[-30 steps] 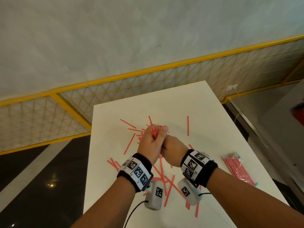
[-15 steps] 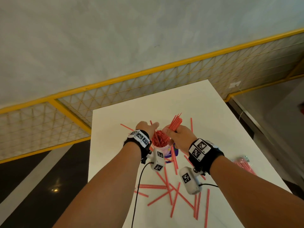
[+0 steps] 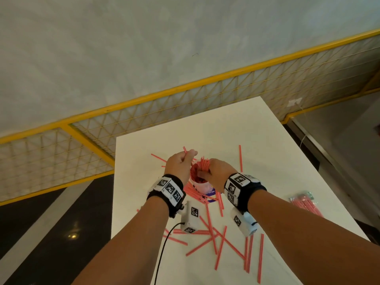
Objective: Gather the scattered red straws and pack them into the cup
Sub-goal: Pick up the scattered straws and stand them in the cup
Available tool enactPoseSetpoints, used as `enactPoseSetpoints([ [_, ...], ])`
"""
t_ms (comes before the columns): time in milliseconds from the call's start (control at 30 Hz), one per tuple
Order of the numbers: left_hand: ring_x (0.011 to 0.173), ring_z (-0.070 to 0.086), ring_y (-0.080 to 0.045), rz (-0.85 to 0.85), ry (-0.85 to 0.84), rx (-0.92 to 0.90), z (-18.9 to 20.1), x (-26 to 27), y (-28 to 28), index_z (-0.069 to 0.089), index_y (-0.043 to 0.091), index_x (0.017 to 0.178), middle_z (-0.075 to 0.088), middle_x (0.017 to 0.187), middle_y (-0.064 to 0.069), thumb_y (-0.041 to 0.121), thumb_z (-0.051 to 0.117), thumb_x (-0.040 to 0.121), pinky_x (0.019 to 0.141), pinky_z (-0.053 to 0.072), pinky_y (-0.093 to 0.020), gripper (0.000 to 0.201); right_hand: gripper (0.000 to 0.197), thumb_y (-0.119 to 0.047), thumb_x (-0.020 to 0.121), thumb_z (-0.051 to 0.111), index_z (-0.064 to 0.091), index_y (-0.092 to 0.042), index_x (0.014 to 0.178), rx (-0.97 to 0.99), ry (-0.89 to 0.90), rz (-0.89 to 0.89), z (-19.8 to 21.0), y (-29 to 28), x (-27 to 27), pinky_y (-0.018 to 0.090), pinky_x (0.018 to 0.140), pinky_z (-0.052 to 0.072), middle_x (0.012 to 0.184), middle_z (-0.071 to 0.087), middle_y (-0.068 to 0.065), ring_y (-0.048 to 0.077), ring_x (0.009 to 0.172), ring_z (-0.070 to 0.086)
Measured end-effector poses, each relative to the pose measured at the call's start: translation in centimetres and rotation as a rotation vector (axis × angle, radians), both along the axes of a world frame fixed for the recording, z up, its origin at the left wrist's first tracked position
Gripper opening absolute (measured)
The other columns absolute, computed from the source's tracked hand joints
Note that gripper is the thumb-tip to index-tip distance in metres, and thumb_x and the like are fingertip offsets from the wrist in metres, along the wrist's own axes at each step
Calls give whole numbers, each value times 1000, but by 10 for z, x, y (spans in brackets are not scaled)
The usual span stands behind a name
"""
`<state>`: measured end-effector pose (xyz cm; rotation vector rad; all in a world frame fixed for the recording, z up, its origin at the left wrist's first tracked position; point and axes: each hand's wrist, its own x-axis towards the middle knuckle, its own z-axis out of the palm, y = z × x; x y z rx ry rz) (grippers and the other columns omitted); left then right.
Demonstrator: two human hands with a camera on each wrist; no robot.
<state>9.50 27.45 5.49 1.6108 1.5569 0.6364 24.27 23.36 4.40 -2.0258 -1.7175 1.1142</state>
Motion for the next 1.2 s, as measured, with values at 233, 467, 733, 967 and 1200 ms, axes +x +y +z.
enactPoseSetpoints([
  [233,113,58,0,11,-169,-25,3,-1,-38,72,27,112,64,116,8,42,42,105,100,44,-22,34,16,-37,92,67,62,-23,86,16,-112,57,-2,3,-14,33,69,57,76,63,-3,20,72,66],
  [467,122,53,-8,-287,180,232,-2,12,-46,61,25,136,60,133,5,51,36,107,107,41,-28,47,12,-24,95,59,63,-15,101,129,-127,140,13,-17,-4,27,71,50,90,64,1,17,79,62],
  [733,158,9,-17,-604,707,189,-28,3,-41,23,28,161,15,171,9,39,18,110,127,9,-50,52,32,-41,95,65,58,-35,126,201,-35,114,16,-112,45,15,72,44,108,53,-15,-7,74,52],
  [967,154,24,-22,-428,405,244,-13,-10,-61,33,21,158,28,167,-3,38,36,108,127,22,-44,53,42,-49,98,55,50,-33,137,-136,-204,651,-40,-247,63,34,95,50,135,45,-9,16,114,56],
  [1200,124,51,-11,-371,291,290,-6,-39,-131,58,21,133,59,131,5,26,53,103,107,38,-27,31,36,-39,94,52,50,-29,127,-98,-292,920,-91,-296,51,43,67,57,117,55,7,32,86,64],
])
